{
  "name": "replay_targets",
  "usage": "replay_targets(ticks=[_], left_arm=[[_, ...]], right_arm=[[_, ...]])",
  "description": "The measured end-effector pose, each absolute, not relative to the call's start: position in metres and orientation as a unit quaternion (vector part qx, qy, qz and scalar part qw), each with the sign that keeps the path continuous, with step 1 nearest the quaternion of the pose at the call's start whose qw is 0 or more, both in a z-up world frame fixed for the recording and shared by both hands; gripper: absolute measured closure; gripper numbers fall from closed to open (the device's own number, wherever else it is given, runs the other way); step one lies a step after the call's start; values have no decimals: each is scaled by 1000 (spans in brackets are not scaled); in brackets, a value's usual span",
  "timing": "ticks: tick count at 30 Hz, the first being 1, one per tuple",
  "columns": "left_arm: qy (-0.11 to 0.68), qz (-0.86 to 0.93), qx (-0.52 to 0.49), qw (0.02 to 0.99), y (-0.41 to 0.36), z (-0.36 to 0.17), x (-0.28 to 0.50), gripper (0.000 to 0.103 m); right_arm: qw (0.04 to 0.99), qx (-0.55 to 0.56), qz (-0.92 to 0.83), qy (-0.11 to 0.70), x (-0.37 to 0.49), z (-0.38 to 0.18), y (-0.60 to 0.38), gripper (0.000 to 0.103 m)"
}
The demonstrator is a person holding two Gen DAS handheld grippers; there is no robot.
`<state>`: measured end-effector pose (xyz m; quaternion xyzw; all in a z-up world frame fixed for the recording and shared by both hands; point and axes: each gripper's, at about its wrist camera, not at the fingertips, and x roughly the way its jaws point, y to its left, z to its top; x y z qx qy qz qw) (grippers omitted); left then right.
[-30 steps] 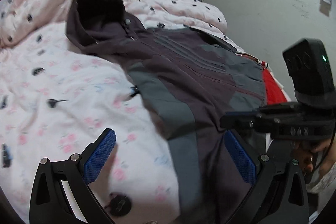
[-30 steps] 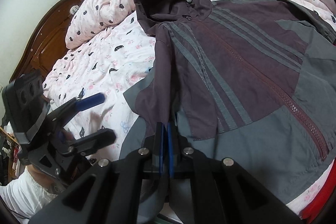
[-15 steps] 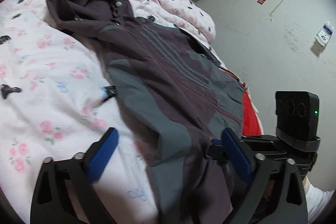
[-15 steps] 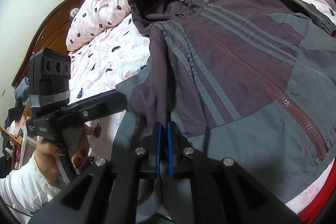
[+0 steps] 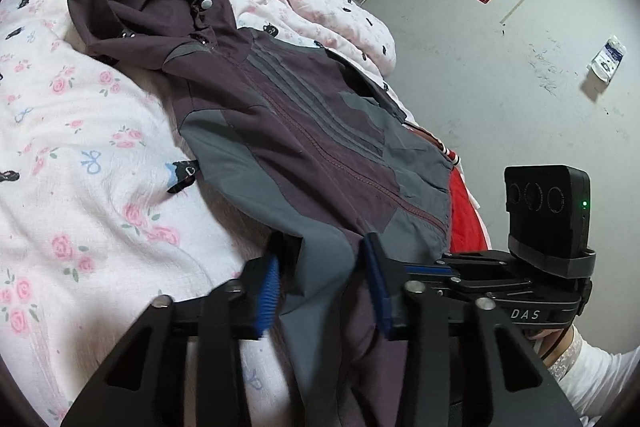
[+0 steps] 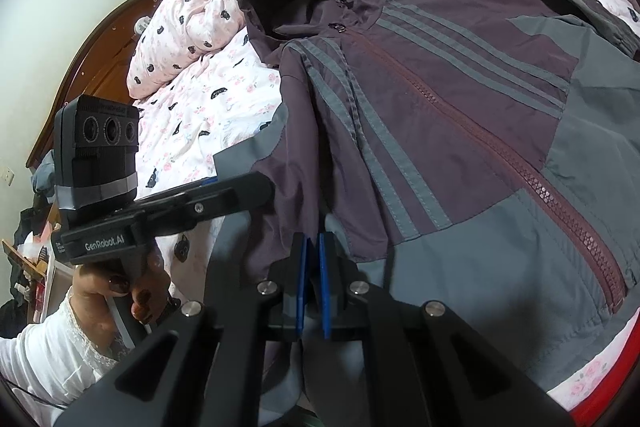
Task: Fold clothes
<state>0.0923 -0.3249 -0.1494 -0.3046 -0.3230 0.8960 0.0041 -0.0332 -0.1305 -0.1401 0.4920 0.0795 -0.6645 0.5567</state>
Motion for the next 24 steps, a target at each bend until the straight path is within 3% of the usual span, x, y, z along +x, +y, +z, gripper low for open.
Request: replay_targets(ticks=[6,11,15,24], left_arm=[[-309,904,-297,-11,-323,-145,96,85],[-299,910,-284,-46,-324,-136,110,86],[-303,908,-282,-68,-331,-132,122,86],[-316,895,-289,-129,-352,-131,139,97]], right_arm=[[560,486,-666,84,-32,-138,-131,97],[570,479,-663,73,-30,-130,-126,82],[565,465,-677,78,-30,-118,-114,81],[539,467,-698,64,-48,-115,-69,80]])
